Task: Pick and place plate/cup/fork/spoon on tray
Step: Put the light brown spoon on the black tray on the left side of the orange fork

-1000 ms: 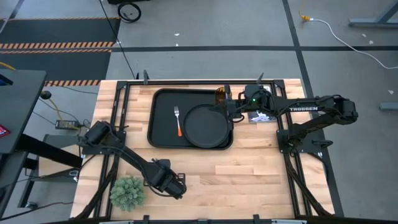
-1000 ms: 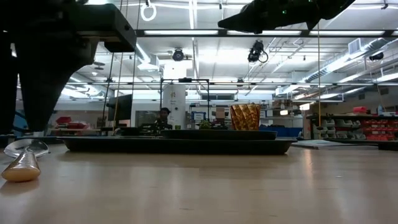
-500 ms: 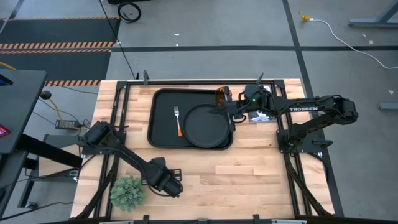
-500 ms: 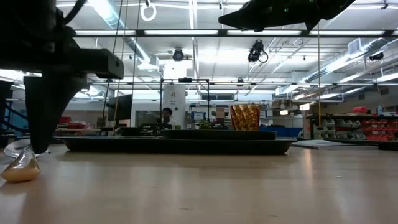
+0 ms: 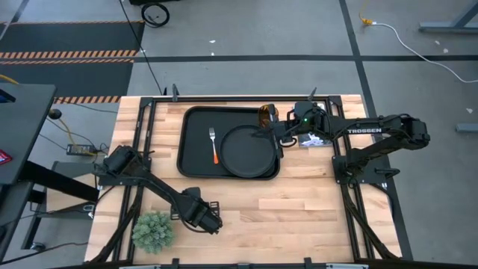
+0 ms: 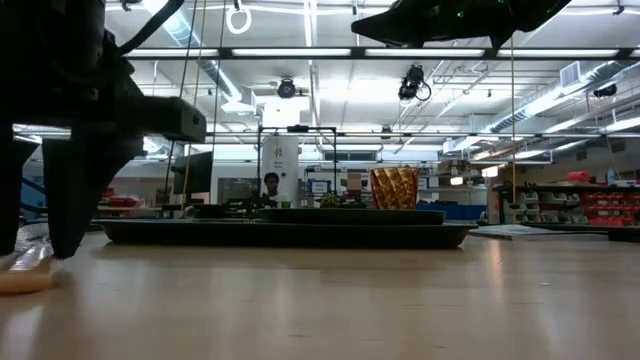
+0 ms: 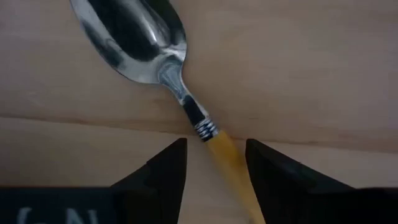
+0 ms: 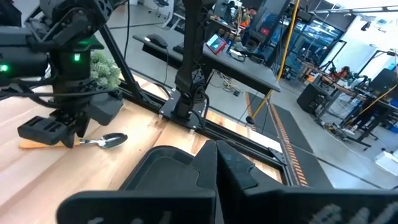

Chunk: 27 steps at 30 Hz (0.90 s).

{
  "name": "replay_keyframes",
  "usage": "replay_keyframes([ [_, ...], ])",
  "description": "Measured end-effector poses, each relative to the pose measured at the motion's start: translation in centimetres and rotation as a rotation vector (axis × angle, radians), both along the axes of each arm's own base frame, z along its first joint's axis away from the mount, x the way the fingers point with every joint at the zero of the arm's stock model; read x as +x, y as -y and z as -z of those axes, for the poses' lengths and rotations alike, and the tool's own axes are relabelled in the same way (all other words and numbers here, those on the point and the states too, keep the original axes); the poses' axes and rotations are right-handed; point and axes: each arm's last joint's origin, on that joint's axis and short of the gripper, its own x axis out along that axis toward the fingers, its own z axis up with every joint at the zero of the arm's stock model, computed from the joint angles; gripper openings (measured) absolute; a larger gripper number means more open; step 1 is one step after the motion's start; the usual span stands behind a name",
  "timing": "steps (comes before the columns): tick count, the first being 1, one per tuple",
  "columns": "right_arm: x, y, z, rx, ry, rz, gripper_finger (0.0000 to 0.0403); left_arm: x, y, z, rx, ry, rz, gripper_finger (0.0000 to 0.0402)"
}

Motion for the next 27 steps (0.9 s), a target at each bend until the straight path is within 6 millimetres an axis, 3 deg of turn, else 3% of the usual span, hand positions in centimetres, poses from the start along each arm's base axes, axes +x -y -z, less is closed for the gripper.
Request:
replay_keyframes([
  [9,0.02,-0.11,-0.04,0.001,0.004,-0.005,0.0004,0.32,0.26,1.01,-0.007,-0.015,0.03,0.0197],
  [23,0.02,-0.11,-0.04,0.008,0.003,-0.004,0.0004,0.46,0.44,0.99,-0.054,-0.048,0.375,0.0118],
  [27,0.02,-0.11,-0.04,0.011,0.002,-0.003,0.0004,0.46,0.43,1.0,-0.057,-0.053,0.395,0.0111],
])
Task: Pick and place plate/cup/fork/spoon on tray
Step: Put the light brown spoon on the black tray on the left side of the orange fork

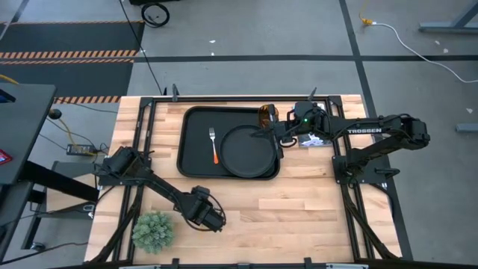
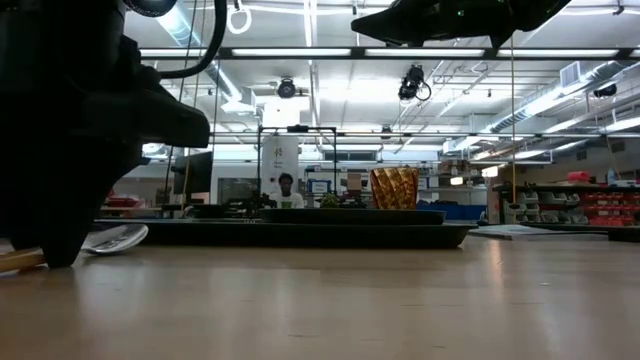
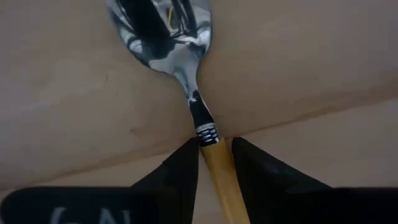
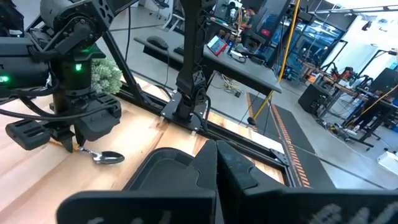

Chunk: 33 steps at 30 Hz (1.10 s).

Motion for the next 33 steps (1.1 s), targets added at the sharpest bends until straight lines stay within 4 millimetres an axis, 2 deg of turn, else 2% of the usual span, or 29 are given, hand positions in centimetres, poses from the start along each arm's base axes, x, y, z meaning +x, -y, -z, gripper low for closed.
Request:
replay_keyframes([
  [3,0.0,0.0,0.0,0.0,0.0,0.0,0.0004,0.0,-0.1,-0.1,-0.002,0.0,-0.06,0.0117],
  [8,0.0,0.0,0.0,0.006,-0.001,0.001,0.0004,-0.3,-0.3,-0.8,0.024,0.028,-0.238,0.0154],
  [13,0.0,0.0,0.0,0.008,-0.001,-0.001,0.0004,-0.2,-0.4,-0.7,0.065,0.056,-0.313,0.0178],
  [17,0.0,-0.1,0.0,0.011,0.0,-0.017,0.0004,0.0,-0.8,-0.7,0.126,0.108,-0.325,0.0178],
  [25,0.0,-0.2,-0.1,0.019,0.003,-0.026,0.0004,-0.3,-1.3,-0.7,0.165,0.077,-0.33,0.0156],
  [33,0.1,-0.8,-0.2,0.016,0.014,-0.051,0.0004,-0.4,-1.5,-0.8,0.195,0.08,-0.332,0.0154],
])
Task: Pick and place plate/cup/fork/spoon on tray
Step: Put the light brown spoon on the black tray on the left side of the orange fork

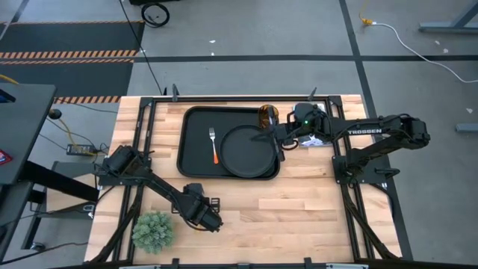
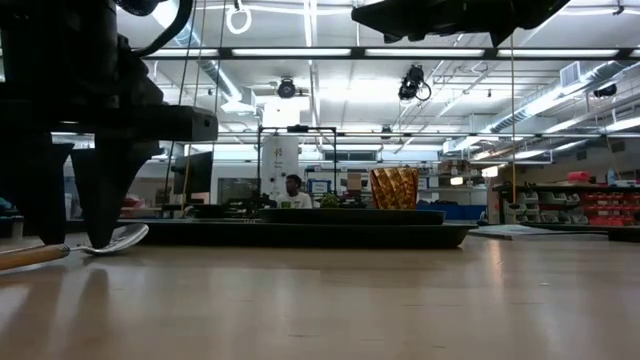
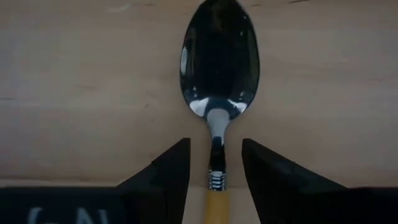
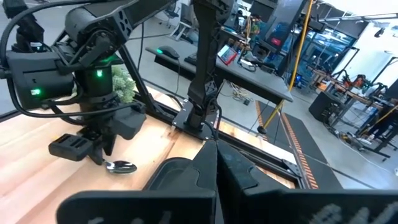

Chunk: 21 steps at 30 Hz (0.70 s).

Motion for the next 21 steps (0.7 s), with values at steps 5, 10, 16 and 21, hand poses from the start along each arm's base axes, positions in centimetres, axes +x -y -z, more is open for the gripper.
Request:
replay_keyframes([
  [5,0.0,-0.2,0.0,-0.003,0.001,-0.007,0.0004,0.0,-0.1,0.0,0.017,0.003,0.028,0.0153],
  [10,0.0,-0.2,-0.1,-0.003,0.006,-0.007,0.0004,-0.3,-0.3,-0.7,0.025,-0.033,0.129,0.0153],
  [16,0.0,-0.2,-0.2,-0.002,0.019,-0.006,0.0004,-0.9,-0.8,-3.3,0.016,0.015,0.197,0.0153],
  [21,0.1,-0.2,-0.3,0.003,0.033,-0.005,0.0004,-1.5,-0.9,-1.6,-0.027,0.014,0.217,0.0153],
])
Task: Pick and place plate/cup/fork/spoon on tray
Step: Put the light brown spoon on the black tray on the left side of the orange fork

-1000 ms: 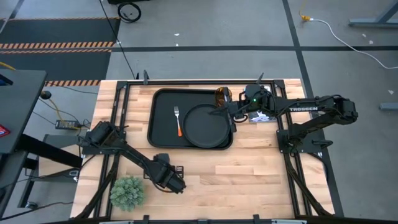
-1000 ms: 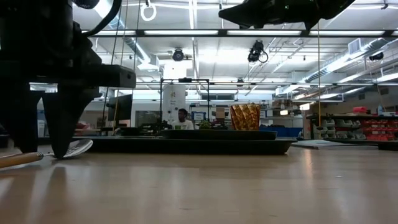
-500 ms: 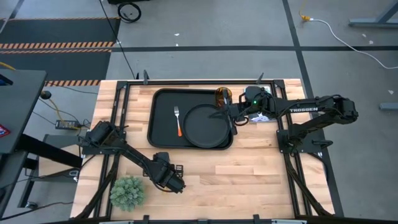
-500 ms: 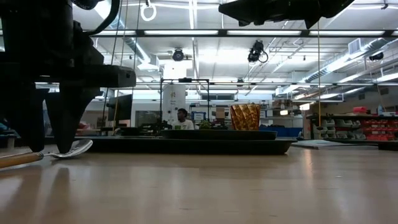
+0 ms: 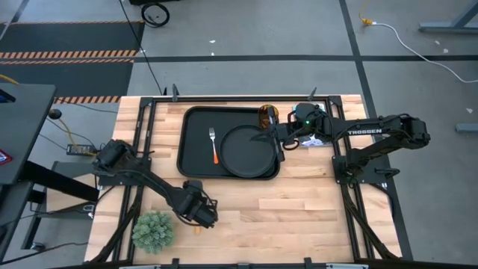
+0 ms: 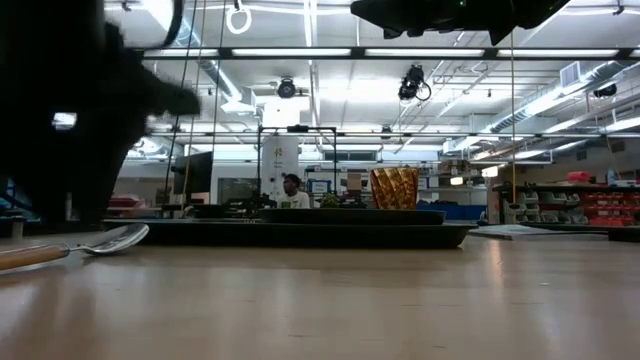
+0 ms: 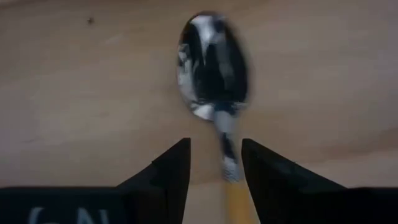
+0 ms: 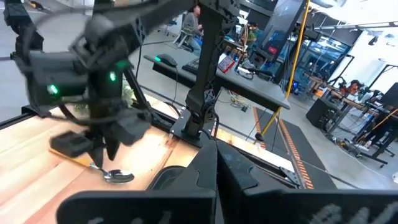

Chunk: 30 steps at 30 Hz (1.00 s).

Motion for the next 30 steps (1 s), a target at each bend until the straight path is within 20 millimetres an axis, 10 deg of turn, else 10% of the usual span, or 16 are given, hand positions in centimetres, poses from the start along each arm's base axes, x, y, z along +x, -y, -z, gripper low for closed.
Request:
replay_keyframes([
  [30,0.0,0.0,0.1,0.016,-0.009,0.002,0.0004,-0.4,-0.9,2.2,-0.178,0.103,-0.108,0.0146],
])
